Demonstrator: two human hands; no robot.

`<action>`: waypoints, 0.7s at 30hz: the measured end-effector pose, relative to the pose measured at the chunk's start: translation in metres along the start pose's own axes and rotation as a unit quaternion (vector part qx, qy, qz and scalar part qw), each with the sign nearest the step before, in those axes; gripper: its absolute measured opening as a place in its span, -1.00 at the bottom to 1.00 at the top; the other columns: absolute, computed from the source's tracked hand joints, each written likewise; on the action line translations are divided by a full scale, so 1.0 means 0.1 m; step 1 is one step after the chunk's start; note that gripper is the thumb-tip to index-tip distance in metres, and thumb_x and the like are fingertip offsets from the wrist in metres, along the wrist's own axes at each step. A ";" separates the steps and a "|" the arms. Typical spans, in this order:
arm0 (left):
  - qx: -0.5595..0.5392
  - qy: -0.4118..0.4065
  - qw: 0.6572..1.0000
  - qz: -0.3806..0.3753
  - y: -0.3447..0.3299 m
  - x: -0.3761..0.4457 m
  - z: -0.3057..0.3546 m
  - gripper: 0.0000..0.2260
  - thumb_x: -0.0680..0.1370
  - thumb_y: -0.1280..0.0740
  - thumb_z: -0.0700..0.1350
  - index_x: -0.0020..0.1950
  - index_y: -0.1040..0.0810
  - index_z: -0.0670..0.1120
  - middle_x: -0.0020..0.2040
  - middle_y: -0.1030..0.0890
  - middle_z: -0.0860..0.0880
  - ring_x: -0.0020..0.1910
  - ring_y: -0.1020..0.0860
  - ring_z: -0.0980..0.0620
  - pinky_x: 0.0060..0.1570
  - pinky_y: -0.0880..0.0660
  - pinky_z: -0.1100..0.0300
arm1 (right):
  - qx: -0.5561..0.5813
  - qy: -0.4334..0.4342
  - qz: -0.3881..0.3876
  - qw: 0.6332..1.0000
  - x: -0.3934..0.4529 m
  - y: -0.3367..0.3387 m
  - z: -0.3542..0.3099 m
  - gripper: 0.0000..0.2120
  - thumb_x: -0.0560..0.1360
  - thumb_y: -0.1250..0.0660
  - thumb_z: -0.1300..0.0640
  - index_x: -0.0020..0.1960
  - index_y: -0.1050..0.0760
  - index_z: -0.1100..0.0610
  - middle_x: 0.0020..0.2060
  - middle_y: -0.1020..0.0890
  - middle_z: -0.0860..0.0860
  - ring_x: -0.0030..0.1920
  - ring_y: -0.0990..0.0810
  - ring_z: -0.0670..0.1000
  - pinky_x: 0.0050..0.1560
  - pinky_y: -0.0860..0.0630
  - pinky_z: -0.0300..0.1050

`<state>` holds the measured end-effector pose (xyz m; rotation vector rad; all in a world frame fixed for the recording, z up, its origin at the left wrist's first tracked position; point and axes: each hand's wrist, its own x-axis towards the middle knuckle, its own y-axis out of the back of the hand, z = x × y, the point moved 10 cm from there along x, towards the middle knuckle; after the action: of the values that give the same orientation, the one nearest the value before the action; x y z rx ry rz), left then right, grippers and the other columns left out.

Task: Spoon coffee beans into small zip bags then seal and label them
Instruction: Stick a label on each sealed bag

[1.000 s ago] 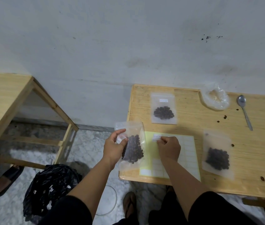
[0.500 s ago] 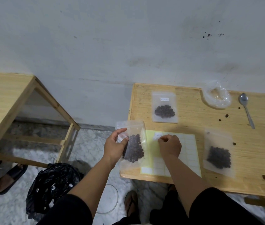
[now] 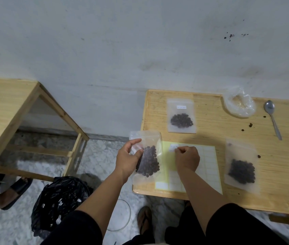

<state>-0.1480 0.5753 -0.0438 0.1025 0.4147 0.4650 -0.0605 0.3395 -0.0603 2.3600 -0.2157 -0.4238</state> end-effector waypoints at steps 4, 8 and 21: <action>0.000 -0.001 1.000 -0.004 -0.03 0.00 0.03 -0.74 0.51 -0.37 -0.20 0.12 -0.56 0.12 0.15 -0.59 0.06 0.10 -0.54 0.12 -0.16 -0.43 0.45 | -0.055 -0.011 -0.020 0.998 0.03 -0.07 -0.05 -0.87 0.53 -0.23 0.19 -0.09 -0.53 0.20 0.03 -0.48 0.12 0.01 -0.52 0.13 0.00 -0.48 -0.04; -0.002 -0.005 1.000 -0.001 -0.03 0.03 0.08 -0.75 0.51 -0.37 -0.19 0.12 -0.57 0.10 0.15 -0.57 0.07 0.07 -0.51 0.19 -0.17 -0.43 0.56 | -0.040 -0.005 -0.058 0.997 0.02 -0.10 -0.08 -0.90 0.55 -0.19 0.20 -0.09 -0.47 0.18 -0.02 -0.50 0.09 -0.04 -0.50 0.09 0.00 -0.46 -0.04; -0.012 -0.040 0.999 -0.009 -0.26 0.14 0.44 -0.75 0.51 -0.38 -0.21 0.11 -0.55 0.09 0.13 -0.55 0.05 0.20 -0.41 0.13 0.18 -0.38 0.24 | 0.057 0.082 -0.078 0.992 0.14 0.33 -0.55 -0.93 0.46 -0.31 0.23 -0.10 -0.55 0.21 -0.24 -0.56 0.06 -0.18 -0.49 0.05 -0.15 -0.35 -0.20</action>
<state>-0.1078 0.5581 -0.0141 0.0940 0.3321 0.4458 -0.0285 0.3462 -0.0032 2.5190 0.0215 -0.2949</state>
